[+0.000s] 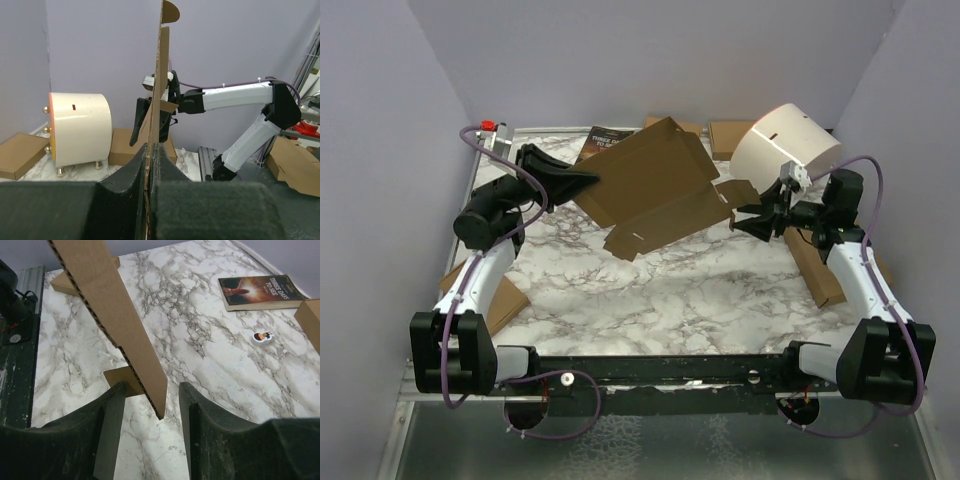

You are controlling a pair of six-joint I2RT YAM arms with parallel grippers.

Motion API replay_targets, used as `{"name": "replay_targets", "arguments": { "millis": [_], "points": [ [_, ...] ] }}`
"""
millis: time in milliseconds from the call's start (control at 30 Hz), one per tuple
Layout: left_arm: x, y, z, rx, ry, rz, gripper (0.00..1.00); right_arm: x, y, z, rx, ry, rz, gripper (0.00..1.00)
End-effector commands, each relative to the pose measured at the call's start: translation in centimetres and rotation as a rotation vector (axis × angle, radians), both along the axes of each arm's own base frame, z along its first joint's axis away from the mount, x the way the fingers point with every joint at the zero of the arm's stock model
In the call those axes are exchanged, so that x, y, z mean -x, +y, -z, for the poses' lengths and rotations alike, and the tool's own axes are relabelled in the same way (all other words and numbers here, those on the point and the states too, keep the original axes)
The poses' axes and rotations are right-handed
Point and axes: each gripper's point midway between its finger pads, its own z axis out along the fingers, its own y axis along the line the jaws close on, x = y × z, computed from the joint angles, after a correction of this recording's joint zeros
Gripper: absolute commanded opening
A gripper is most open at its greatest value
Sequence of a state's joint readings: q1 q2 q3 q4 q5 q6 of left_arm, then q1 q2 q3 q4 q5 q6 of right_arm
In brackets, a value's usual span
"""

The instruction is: Fold the paper box

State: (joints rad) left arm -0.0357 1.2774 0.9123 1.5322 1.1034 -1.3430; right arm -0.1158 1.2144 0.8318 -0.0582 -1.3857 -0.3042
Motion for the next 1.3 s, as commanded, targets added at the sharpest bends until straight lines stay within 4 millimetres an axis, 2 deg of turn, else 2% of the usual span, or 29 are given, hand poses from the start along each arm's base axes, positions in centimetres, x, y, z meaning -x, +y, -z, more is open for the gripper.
{"name": "replay_targets", "arguments": {
  "millis": [0, 233, 800, 1267],
  "points": [
    [1.8, 0.4, -2.4, 0.031, -0.142, -0.01, 0.0, 0.1, 0.2, -2.8, 0.001, -0.113, -0.041, 0.48],
    [2.1, 0.4, -2.8, 0.038, -0.145, 0.0, 0.0, 0.7, 0.5, -3.8, -0.027, -0.11, -0.096, 0.48],
    [2.5, 0.5, -3.5, 0.072, -0.151, 0.048, 0.0, 1.7, 0.8, -2.8, -0.052, -0.066, -0.142, 0.44],
    [2.5, 0.6, -4.1, 0.084, -0.159, 0.049, 0.0, 3.5, 1.0, -2.7, -0.07, -0.052, -0.223, 0.39]
  ]
}}
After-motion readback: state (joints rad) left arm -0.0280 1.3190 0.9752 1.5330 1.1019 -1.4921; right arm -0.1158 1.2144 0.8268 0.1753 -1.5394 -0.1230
